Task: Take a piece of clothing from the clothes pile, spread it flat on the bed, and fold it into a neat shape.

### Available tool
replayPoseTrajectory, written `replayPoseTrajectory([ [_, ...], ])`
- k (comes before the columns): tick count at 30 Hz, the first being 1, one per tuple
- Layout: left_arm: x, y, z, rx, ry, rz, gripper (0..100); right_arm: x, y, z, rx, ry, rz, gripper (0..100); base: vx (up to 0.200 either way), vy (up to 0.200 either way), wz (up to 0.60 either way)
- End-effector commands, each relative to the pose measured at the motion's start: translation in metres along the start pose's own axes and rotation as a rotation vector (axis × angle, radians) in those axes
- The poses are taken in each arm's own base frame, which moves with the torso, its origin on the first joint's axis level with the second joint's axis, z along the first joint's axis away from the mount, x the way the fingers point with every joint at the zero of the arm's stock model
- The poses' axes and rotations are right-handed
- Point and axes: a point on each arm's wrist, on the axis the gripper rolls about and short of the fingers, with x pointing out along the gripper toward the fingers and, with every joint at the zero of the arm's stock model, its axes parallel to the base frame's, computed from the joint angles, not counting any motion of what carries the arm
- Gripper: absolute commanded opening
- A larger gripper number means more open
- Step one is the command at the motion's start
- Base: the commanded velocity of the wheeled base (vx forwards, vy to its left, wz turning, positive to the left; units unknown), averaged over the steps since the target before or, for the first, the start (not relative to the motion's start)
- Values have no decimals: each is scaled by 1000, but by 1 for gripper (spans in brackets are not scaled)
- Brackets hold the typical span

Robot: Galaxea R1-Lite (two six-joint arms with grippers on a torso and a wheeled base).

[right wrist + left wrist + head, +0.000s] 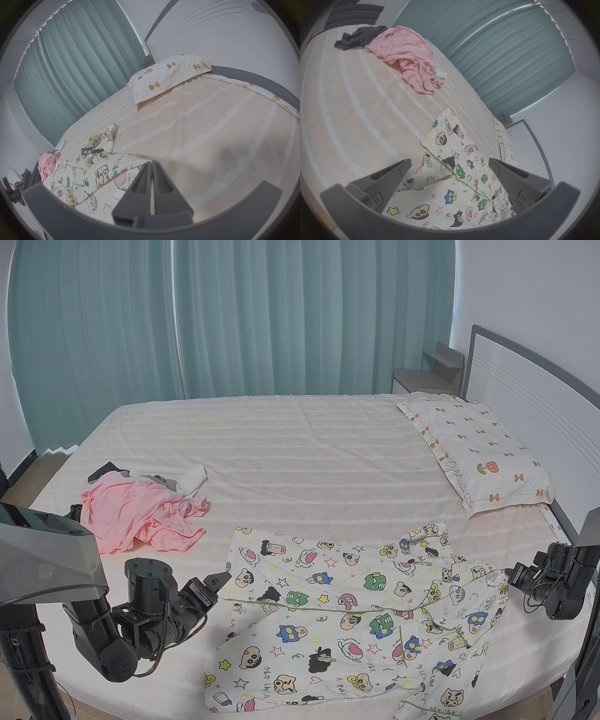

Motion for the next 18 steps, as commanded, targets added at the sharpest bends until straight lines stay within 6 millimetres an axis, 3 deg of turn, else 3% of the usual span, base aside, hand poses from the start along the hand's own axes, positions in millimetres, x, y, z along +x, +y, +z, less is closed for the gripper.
replayPoseTrajectory([
  [1,0,1,0,0,2,1,100,3,-1,3,5,-16,-13,0,0,0,0],
  [5,-1,0,-2,2,12,-2,100,2,-1,0,6,-4,-15,0,0,0,0],
  [6,-1,0,-2,2,12,-2,100,2,-1,0,7,-6,-15,100,0,0,0],
  [10,-3,6,-8,16,55,17,100,-6,2,-2,7,-3,-4,100,0,0,0],
  [15,-16,27,-31,184,212,75,100,-13,13,-5,-11,-16,25,100,0,0,0],
  [16,-22,35,-46,266,281,107,100,-19,23,-8,-26,-13,49,100,0,0,0],
  [18,-24,42,-57,314,325,137,100,-23,33,-15,-37,5,73,100,0,0,0],
])
